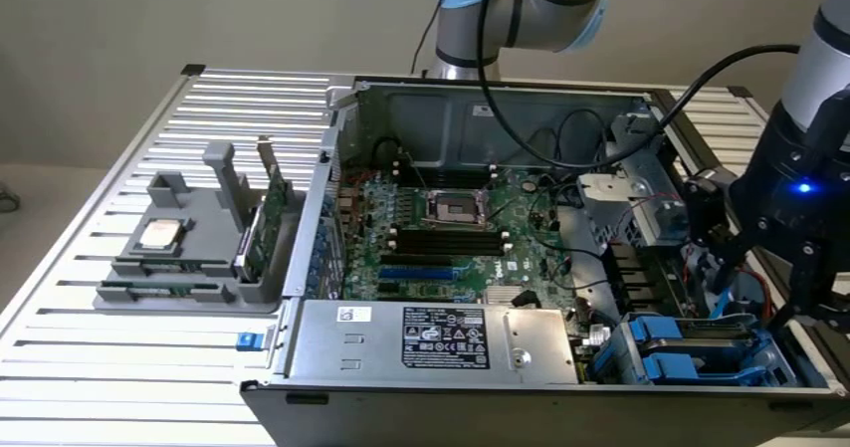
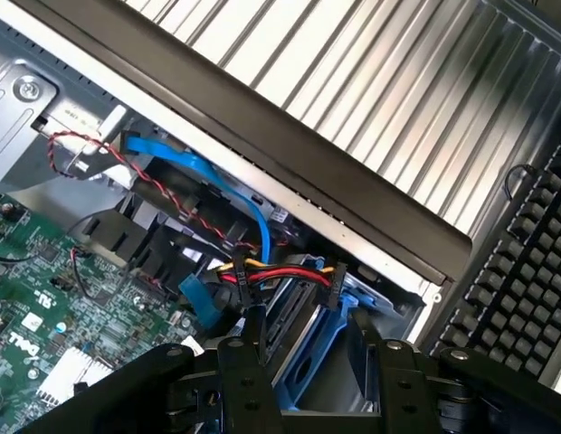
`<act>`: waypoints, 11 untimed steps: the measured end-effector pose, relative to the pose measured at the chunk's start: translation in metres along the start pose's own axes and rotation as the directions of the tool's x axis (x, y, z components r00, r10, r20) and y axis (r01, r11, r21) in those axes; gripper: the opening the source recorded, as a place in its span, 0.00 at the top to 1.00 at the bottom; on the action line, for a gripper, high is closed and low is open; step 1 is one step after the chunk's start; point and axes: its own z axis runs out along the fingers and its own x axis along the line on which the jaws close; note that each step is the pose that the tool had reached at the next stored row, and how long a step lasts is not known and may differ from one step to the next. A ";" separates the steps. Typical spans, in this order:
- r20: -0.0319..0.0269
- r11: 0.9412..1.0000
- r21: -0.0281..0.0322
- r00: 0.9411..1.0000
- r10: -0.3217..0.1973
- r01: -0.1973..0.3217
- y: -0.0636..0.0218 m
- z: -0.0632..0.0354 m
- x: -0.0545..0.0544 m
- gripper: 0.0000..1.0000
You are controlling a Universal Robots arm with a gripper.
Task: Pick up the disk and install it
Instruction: 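Insert the first disk wire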
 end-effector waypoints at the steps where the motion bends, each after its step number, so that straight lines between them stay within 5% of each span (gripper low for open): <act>1: -0.004 1.000 -0.002 1.000 0.004 -0.004 0.0010 0.0014 -0.001 0.51; 4: -0.009 1.000 -0.006 1.000 0.018 -0.018 0.0034 0.0043 -0.002 0.51; 11: -0.001 0.998 -0.001 0.998 0.055 -0.055 0.0052 -0.0021 -0.003 0.51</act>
